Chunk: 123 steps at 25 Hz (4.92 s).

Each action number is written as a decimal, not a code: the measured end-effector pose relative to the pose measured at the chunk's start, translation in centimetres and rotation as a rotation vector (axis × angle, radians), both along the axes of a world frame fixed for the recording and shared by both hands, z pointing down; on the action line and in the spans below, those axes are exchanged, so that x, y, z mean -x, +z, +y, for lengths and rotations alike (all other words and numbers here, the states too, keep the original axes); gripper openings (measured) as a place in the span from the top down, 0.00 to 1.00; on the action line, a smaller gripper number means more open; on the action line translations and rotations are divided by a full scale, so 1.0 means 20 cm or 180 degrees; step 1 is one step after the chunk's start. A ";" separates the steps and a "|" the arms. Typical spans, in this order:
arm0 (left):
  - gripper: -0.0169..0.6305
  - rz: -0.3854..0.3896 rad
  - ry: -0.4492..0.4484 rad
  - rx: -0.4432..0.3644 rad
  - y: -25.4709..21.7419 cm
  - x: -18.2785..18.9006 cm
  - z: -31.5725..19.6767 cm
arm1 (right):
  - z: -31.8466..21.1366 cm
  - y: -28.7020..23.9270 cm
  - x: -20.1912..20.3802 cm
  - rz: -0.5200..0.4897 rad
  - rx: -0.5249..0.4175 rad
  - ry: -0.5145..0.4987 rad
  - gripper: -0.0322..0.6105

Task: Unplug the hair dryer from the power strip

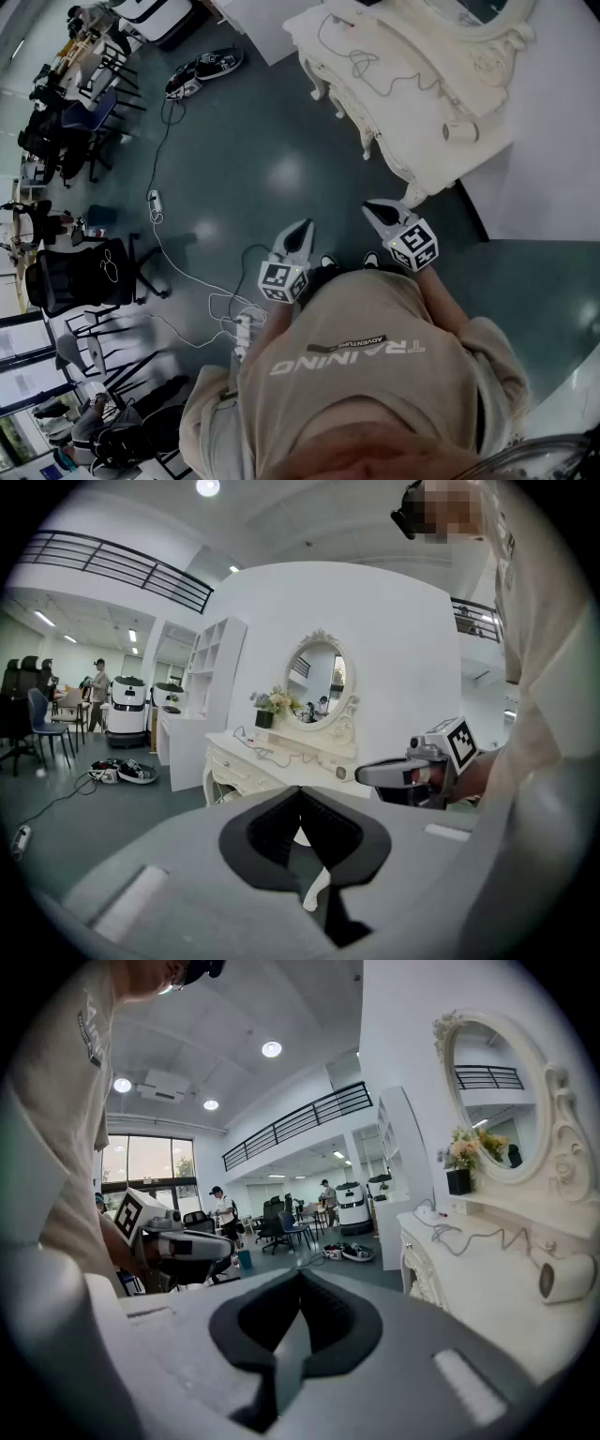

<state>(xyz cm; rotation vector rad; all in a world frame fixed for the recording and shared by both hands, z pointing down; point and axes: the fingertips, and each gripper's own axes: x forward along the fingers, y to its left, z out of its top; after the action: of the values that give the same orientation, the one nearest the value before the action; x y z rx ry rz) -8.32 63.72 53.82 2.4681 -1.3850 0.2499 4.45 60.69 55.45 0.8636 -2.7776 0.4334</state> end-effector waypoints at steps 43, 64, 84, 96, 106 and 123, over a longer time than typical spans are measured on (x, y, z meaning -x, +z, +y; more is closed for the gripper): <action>0.96 -0.0069 0.0104 -0.0142 -0.07 0.84 -1.89 | -2.03 -0.08 0.81 -0.0117 -0.0009 0.0191 0.95; 0.96 0.0109 0.0198 -0.0019 0.02 0.69 -3.20 | -3.23 0.08 0.72 -0.0031 0.0125 0.0157 0.95; 0.96 -0.0029 0.1705 -0.0072 0.11 1.07 -4.25 | -3.91 -0.02 0.76 0.0537 0.0275 0.1706 0.95; 0.96 -0.0283 0.2543 0.0014 0.07 0.40 -4.55 | -4.14 0.13 0.19 0.0324 0.0341 0.2498 0.95; 0.96 -0.0760 0.3246 0.0283 0.31 -0.11 -4.69 | -4.33 0.42 0.07 0.0612 0.0683 0.2035 0.95; 0.96 -0.1206 0.3951 0.0664 0.70 -0.46 -4.91 | -4.55 0.63 0.07 0.1762 0.0795 0.1433 0.83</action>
<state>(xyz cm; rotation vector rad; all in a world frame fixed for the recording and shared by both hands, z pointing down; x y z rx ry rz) 0.87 -34.45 67.86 2.7985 0.2896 1.0646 3.14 -30.32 68.05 1.3092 -1.9791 0.5024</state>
